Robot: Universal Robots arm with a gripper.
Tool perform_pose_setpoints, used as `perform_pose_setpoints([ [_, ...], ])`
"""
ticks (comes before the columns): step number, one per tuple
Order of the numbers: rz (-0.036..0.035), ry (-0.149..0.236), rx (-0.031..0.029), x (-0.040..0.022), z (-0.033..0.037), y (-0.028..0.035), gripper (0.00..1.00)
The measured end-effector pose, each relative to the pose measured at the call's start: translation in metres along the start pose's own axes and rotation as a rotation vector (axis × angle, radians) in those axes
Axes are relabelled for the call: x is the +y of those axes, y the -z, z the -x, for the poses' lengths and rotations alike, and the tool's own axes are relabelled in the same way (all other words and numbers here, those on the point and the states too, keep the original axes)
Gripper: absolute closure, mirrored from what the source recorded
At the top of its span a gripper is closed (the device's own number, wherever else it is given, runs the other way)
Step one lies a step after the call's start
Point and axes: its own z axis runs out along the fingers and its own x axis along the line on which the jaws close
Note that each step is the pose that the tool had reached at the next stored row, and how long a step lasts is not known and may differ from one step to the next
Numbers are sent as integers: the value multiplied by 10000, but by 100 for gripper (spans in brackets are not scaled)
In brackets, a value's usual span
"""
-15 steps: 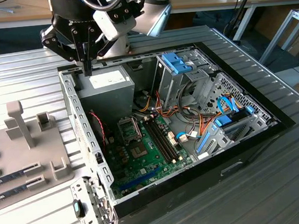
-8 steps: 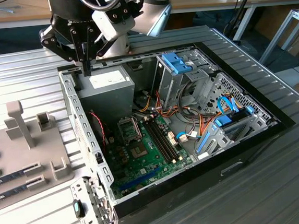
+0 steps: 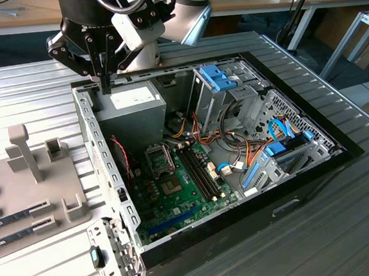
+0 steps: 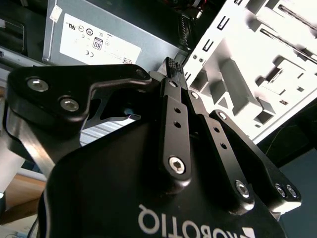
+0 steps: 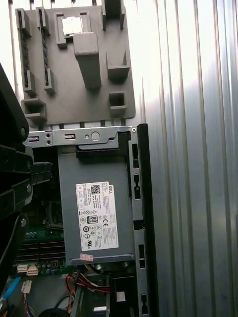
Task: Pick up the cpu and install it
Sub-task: 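Reach for the cpu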
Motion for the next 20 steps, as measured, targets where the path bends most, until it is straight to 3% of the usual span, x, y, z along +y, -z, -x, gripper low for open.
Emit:
perform_pose_setpoints([
  [20, 0, 0, 0, -4, -60, 2, 90],
])
